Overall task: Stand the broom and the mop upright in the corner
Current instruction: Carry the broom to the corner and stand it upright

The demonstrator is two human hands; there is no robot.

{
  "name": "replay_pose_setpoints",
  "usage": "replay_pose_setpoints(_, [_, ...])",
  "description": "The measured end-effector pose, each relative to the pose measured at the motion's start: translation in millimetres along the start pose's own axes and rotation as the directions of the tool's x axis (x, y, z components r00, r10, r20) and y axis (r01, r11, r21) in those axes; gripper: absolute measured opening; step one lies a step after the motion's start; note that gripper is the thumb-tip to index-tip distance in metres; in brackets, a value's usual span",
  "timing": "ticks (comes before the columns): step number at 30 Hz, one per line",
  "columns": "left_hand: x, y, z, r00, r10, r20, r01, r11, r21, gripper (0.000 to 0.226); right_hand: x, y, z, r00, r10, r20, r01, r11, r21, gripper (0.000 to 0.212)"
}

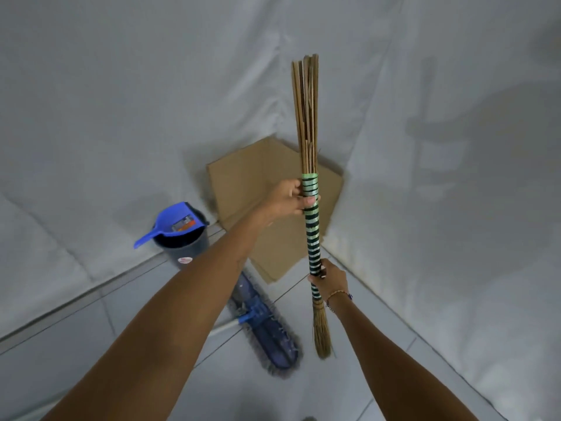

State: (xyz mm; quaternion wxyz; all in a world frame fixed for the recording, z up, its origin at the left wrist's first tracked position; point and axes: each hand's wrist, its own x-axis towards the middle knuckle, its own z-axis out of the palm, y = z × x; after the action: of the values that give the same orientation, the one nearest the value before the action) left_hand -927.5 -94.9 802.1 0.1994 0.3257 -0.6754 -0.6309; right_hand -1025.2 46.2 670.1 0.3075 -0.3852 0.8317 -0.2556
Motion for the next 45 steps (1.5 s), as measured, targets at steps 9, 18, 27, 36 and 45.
replay_pose_setpoints(9, [133, 24, 52, 0.998, 0.063, 0.0, -0.063, 0.998, -0.004, 0.035, 107, 22, -81, 1.0, 0.001, -0.007, -0.001, 0.999, 0.054, 0.035])
replay_pose_setpoints(18, [327, -16, -3, 0.998, 0.058, -0.018, -0.058, 0.998, 0.037, 0.036, 307, 4, -81, 0.998, 0.001, 0.07, -0.007, 0.997, 0.083, 0.031])
replay_pose_setpoints(27, [488, -49, -111, 0.983, -0.037, -0.179, 0.039, 0.999, 0.004, 0.03, 504, -73, -56, 0.947, -0.02, 0.322, 0.001, 0.998, 0.059, 0.033])
replay_pose_setpoints(36, [576, -61, -219, 0.945, -0.05, -0.322, 0.083, 0.992, 0.091, 0.038, 656, -178, -22, 0.92, -0.128, 0.371, 0.126, 0.992, 0.029, 0.032])
replay_pose_setpoints(45, [714, -122, -299, 0.803, -0.193, -0.564, 0.35, 0.919, 0.184, 0.032, 828, -215, 41, 0.867, -0.11, 0.486, 0.144, 0.989, -0.033, 0.029])
